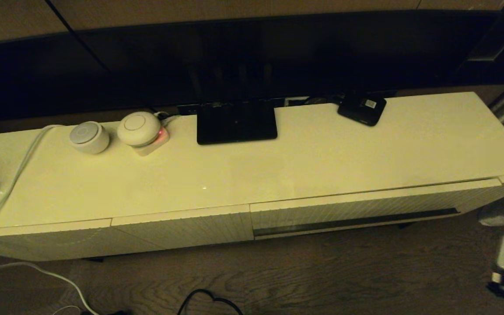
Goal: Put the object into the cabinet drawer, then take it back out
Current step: Open the drawer
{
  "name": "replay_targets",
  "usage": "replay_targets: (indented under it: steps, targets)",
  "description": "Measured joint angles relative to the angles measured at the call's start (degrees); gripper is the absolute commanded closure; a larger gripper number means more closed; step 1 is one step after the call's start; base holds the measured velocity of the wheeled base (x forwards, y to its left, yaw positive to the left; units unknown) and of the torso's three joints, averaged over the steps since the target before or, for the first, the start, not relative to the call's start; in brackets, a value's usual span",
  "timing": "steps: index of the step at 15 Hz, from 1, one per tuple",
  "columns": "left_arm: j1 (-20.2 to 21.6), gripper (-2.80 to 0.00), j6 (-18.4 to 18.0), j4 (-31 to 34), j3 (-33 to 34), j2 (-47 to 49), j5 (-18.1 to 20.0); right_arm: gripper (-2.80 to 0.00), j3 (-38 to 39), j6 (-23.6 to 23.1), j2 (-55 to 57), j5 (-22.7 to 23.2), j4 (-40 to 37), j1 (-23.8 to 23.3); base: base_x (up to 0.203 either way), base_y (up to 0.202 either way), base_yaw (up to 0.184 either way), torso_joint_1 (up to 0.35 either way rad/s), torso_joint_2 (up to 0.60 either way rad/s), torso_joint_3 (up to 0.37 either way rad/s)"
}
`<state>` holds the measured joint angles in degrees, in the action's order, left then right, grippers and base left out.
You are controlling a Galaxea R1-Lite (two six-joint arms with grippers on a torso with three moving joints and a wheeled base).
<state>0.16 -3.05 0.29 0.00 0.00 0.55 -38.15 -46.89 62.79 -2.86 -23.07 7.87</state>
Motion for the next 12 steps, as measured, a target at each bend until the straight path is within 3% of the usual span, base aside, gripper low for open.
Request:
replay_targets:
  steps: [6,12]
  targets:
    - [0.00,0.00,-0.04,-0.03,0.00,0.00,-0.03,0.00,1.56,-14.25,20.98,0.09,21.20,8.92,0.000,0.000,0.000,0.000,0.00,0.000]
    - [0.00,0.00,-0.03,-0.03,0.00,0.00,-0.03,0.00,4.81,-16.64,33.03,0.12,40.53,12.91,0.000,0.000,0.000,0.000,0.00,0.000]
